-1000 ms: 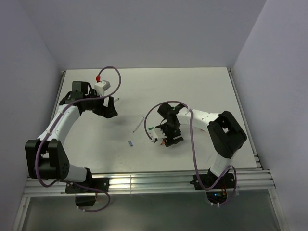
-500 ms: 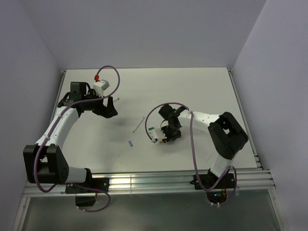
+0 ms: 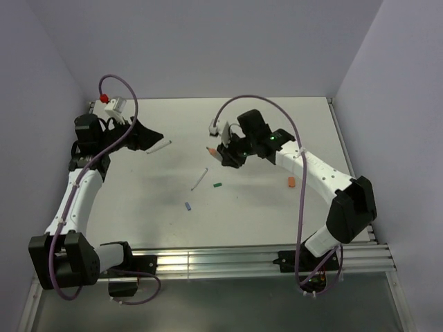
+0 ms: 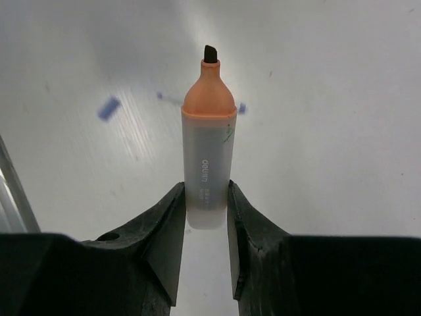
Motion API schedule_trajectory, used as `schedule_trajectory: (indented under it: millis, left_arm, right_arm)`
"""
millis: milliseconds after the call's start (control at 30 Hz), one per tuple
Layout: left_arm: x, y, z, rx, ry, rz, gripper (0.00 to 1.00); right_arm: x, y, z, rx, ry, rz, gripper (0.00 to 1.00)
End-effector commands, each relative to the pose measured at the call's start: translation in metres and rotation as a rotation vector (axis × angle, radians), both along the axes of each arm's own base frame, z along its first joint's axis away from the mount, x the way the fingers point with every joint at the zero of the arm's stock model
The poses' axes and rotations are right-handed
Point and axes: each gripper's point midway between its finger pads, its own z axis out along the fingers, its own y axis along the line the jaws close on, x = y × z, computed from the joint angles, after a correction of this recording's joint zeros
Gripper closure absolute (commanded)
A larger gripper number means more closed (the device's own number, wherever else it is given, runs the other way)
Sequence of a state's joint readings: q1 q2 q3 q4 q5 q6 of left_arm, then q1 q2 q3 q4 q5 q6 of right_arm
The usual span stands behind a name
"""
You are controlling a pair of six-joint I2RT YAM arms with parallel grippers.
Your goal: Insert the pens into the pen caps
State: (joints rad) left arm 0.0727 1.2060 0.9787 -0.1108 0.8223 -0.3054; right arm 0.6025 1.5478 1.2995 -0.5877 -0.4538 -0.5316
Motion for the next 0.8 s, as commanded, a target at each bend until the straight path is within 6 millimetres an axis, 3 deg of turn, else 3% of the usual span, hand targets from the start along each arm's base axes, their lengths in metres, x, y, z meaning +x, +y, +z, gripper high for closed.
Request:
schedule_trajectory:
  millis: [0,167,300,567,767]
  left_arm:
    - [0.001,-0.018,0.04,-0.171,-0.103,-0.061,0.25]
    - [-0.002,-0.036,0.057,-0.326,-0.107,-0.088,0.27]
    - [-0.016,-0.07,0.042,-0.318,-0.07,-0.176,0.3]
    - [-0.001,-0.081,0.035,-0.287,-0.008,-0.111,0.32]
    - [0.001,-0.098,0.04,-0.286,-0.005,-0.144,0.33]
  right_arm:
    - [0.012,0.03,0.072,0.329,0.134,-0.253,1.0]
    - [0.026,0.047,0.107,0.551,0.273,-0.415,1.0]
    - [0.039,0.049,0.123,0.691,0.401,-0.532,1.0]
    - [0.044,0.054,0.109,0.715,0.521,-0.647,1.0]
    - [0.039,0.061,0.103,0.664,0.429,-0.631,1.0]
